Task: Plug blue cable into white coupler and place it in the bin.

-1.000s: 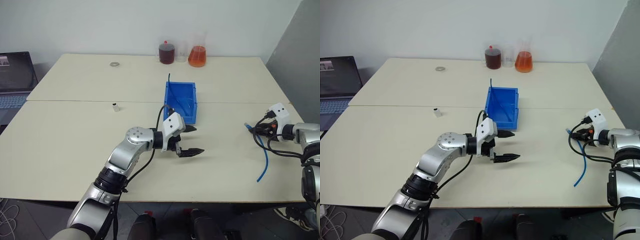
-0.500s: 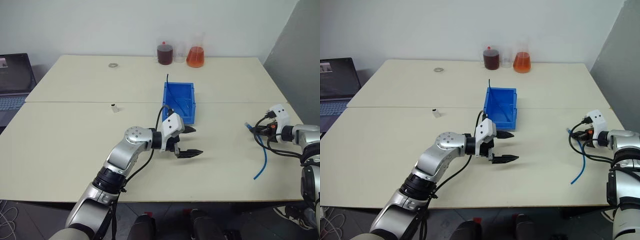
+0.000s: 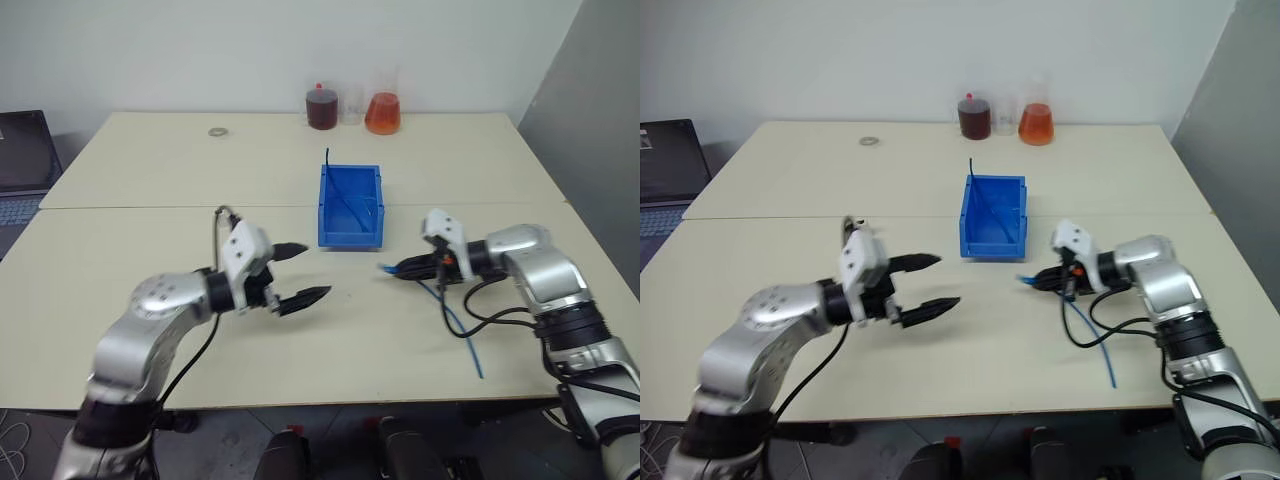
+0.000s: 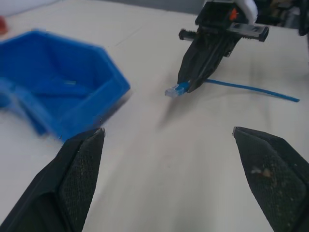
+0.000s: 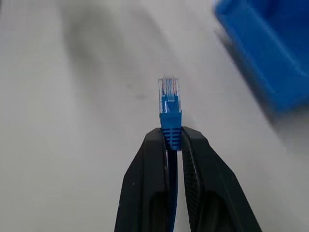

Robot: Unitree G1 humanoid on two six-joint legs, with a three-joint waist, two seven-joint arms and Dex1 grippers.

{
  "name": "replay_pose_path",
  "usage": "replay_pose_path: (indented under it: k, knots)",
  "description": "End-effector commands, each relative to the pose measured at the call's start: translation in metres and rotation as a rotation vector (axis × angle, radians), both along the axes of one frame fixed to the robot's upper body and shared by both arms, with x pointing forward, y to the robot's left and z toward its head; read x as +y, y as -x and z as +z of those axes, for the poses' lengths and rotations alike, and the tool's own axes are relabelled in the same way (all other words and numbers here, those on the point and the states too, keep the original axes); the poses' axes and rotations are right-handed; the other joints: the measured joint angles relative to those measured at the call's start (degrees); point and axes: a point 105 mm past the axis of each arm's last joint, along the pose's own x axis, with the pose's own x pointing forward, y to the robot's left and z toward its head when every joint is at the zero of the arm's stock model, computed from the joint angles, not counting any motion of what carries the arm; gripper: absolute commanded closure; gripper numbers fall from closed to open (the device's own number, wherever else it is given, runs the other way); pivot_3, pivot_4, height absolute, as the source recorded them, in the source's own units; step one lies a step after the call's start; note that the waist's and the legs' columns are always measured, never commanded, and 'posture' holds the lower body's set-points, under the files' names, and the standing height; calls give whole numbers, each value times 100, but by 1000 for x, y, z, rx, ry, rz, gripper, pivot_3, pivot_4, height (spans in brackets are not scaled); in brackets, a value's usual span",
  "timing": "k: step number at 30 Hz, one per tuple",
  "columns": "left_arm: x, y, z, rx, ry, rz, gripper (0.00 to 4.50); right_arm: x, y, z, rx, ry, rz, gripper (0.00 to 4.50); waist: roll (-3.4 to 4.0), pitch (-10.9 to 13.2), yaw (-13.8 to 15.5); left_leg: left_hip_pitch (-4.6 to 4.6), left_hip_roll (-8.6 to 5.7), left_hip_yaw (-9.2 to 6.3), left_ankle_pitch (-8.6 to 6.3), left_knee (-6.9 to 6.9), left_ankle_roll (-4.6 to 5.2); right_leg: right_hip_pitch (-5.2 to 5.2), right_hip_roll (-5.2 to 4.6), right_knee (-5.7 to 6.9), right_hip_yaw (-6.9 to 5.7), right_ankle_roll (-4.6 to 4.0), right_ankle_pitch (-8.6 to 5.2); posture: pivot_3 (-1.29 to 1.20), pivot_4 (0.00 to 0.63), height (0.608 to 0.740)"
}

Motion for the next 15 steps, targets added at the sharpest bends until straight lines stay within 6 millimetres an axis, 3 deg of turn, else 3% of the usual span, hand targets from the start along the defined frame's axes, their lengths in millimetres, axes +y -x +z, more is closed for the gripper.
replay_pose_path:
  k: [1, 6, 8, 9, 15]
  knots:
    - [7, 29, -19, 21, 13, 106, 0, 34, 7, -6, -73, 27, 103, 4369, -2, 1, 19, -1, 0, 1, 0, 0, 0, 0, -5, 0, -1, 0, 0, 0, 150, 740]
    - [18, 62, -50, 75, 61, 331, 0, 58, 5, -23, -140, 108, 189, 4369, -8, 4, 61, -4, 4, 4, -1, -2, 1, -5, -21, -2, -3, -3, -1, 0, 150, 740]
    - [20, 67, -55, 80, 70, 385, 0, 63, 7, -26, -148, 115, 229, 3675, -8, 4, 119, -2, -3, 2, 0, -2, 1, -3, -21, -2, -12, -6, -4, 0, 150, 740]
    - [20, 68, -56, 79, 73, 396, 0, 64, 8, -28, -150, 118, 241, 3599, -9, 3, 131, 0, -3, 5, 0, 0, 1, 0, -16, -5, -11, -5, -5, 0, 150, 740]
    - [23, 69, -57, 60, 60, 405, 0, 66, 14, -34, -84, 108, 277, 1920, -8, 3, 116, 15, 2, 12, 2, 4, 2, 5, 13, 0, -5, 7, -14, 0, 150, 740]
